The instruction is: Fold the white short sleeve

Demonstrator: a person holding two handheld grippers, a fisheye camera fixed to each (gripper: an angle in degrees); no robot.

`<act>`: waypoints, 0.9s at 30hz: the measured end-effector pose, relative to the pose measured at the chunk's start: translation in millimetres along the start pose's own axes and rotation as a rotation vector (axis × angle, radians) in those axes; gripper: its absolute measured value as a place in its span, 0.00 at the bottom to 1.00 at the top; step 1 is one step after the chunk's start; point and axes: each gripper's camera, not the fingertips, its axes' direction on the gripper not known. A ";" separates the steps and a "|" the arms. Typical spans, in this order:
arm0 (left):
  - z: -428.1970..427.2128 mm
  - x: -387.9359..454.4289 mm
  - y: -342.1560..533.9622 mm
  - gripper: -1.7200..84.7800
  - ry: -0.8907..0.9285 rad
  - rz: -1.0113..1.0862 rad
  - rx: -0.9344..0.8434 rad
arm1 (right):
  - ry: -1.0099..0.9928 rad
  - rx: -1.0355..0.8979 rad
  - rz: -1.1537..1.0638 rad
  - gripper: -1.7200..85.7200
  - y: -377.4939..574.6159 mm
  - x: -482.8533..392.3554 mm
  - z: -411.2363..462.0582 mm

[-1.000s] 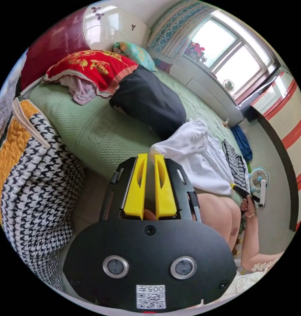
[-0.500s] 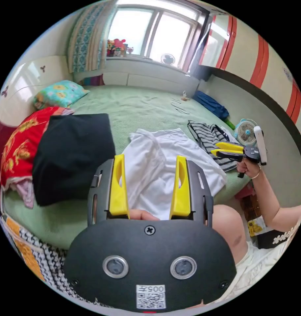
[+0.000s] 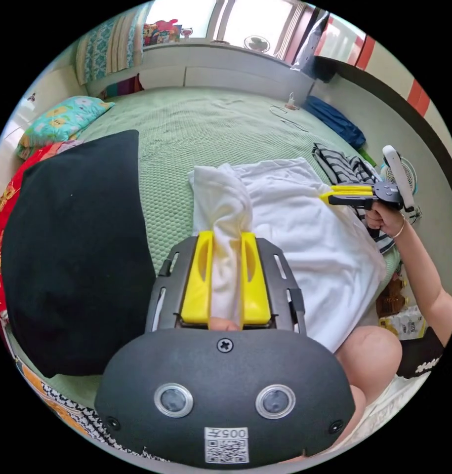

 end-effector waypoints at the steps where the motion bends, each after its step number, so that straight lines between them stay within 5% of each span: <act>1: -4.6 4.4 -3.0 0.10 -0.017 0.018 0.020 | 0.004 0.005 0.002 0.02 0.3 -1.2 -1.4; 6: -27.3 13.9 -34.0 0.09 -0.100 0.049 0.062 | 0.115 0.112 0.013 0.01 -2.9 0.9 -52.7; 16: 7.1 -65.7 -116.7 0.09 0.105 -0.166 0.093 | 0.252 0.050 0.330 0.03 -32.8 92.7 -78.2; 27: -37.4 -7.0 18.1 0.19 0.093 0.015 0.091 | 0.197 0.096 0.225 0.17 108.9 5.9 -111.3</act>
